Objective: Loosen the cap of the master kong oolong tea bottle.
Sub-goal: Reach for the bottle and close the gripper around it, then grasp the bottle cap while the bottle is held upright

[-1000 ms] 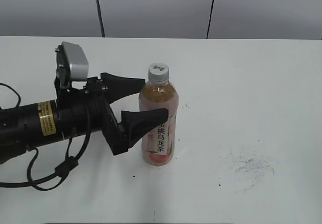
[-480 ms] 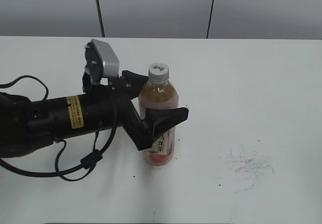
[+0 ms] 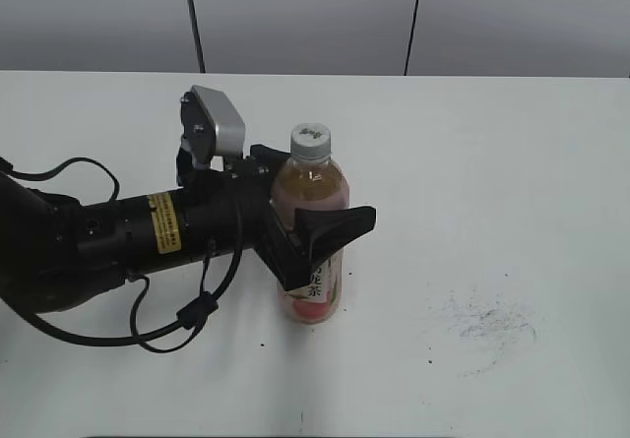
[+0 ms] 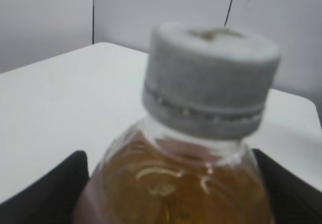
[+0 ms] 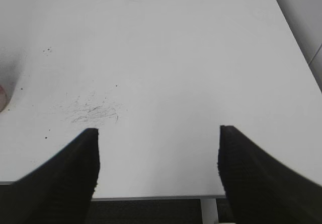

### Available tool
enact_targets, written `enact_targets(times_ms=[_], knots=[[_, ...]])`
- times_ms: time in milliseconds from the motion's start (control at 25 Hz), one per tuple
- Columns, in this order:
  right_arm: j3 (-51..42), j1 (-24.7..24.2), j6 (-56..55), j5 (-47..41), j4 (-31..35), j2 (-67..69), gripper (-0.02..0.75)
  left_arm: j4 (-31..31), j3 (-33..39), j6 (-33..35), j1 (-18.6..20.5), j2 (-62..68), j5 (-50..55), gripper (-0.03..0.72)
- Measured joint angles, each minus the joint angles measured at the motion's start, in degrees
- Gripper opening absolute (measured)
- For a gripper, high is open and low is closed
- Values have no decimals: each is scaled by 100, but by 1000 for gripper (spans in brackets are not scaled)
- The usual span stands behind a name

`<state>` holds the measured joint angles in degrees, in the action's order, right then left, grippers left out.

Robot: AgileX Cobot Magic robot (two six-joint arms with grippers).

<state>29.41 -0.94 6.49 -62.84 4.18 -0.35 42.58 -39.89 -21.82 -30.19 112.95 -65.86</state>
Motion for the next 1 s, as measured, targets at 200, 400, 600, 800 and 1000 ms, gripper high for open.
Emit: enact_targets(times_ms=[200, 400, 600, 800, 1000], knots=[[0, 0, 0, 0, 0, 0, 553, -6, 0, 45, 0, 0, -149, 473], [0, 0, 0, 0, 0, 0, 553, 0, 0, 164, 0, 0, -154, 448], [0, 0, 0, 0, 0, 0, 553, 10, 0, 169, 0, 0, -159, 448], [0, 0, 0, 0, 0, 0, 553, 5, 0, 169, 0, 0, -159, 448], [0, 0, 0, 8, 0, 0, 553, 5, 0, 169, 0, 0, -165, 448]])
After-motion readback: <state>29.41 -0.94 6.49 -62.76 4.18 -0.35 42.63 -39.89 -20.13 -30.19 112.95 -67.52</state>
